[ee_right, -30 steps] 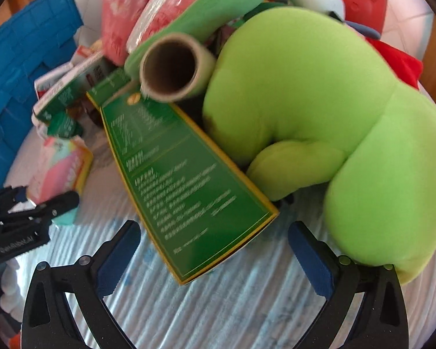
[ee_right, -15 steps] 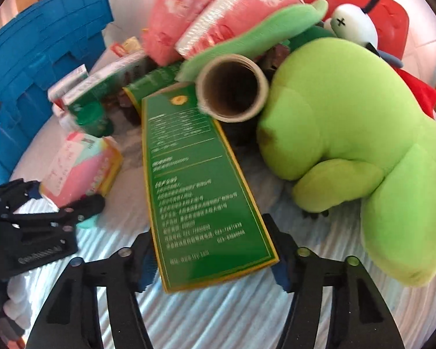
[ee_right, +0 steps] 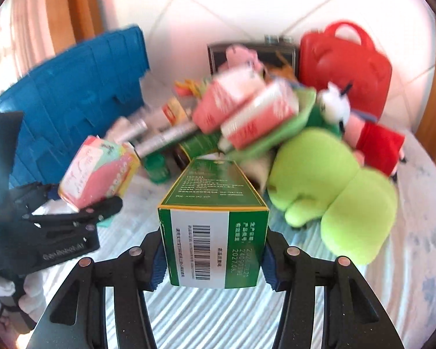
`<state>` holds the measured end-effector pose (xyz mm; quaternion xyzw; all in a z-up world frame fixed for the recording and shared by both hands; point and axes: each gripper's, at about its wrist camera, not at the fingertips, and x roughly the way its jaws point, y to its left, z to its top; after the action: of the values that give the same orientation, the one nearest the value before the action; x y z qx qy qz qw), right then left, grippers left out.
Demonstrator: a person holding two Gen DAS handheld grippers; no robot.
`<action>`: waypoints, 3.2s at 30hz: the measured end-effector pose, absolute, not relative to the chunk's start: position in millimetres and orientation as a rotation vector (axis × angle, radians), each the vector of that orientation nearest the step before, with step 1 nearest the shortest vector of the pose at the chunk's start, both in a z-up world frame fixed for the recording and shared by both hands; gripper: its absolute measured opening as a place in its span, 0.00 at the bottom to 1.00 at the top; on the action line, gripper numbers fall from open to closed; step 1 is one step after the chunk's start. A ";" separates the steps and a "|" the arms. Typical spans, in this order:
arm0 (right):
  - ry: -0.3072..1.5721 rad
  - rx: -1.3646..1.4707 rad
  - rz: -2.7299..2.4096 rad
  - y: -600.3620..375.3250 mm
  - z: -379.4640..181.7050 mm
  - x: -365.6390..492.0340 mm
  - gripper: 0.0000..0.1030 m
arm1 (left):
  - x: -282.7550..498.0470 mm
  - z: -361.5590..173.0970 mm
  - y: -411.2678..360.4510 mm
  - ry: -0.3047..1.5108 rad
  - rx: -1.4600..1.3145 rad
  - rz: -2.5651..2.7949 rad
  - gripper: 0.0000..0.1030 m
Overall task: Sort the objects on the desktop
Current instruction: 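Carry the pad pack and green box into the blue crate and release, then withdraw both tools from the crate back toward the heap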
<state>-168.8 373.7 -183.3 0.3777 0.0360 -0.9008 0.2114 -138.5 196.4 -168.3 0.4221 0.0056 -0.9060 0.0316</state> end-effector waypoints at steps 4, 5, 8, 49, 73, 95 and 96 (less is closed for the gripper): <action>0.122 0.919 -2.544 368.4 -147.0 -158.0 0.50 | -123.5 -139.3 195.0 0.003 1.198 -2.822 0.66; 0.123 0.889 -2.552 371.6 -138.4 -156.7 0.50 | -123.3 -130.4 192.0 0.002 1.168 -2.832 0.66; 0.152 0.801 -2.589 362.8 -113.7 -152.8 0.50 | -120.0 -105.3 183.7 -0.002 1.086 -2.849 0.66; 0.396 0.617 -2.641 -141.3 32.4 -172.8 0.51 | -134.9 20.2 -290.6 0.074 1.015 -2.800 0.68; 0.467 0.681 -2.671 -137.3 20.7 -131.2 1.00 | -88.0 11.5 -284.3 0.062 1.003 -2.766 0.69; 0.342 0.706 -2.808 -26.5 33.6 -83.6 1.00 | -48.6 42.0 -186.3 -0.003 0.851 -2.947 0.69; 0.336 0.708 -2.818 -16.2 33.8 -83.7 1.00 | -48.7 43.9 -177.6 -0.012 0.844 -2.959 0.69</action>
<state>-83.7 -16.2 33.8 0.2408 0.1141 -0.9577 0.1083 -48.7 -177.6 43.9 0.2741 -0.0039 -0.9612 0.0323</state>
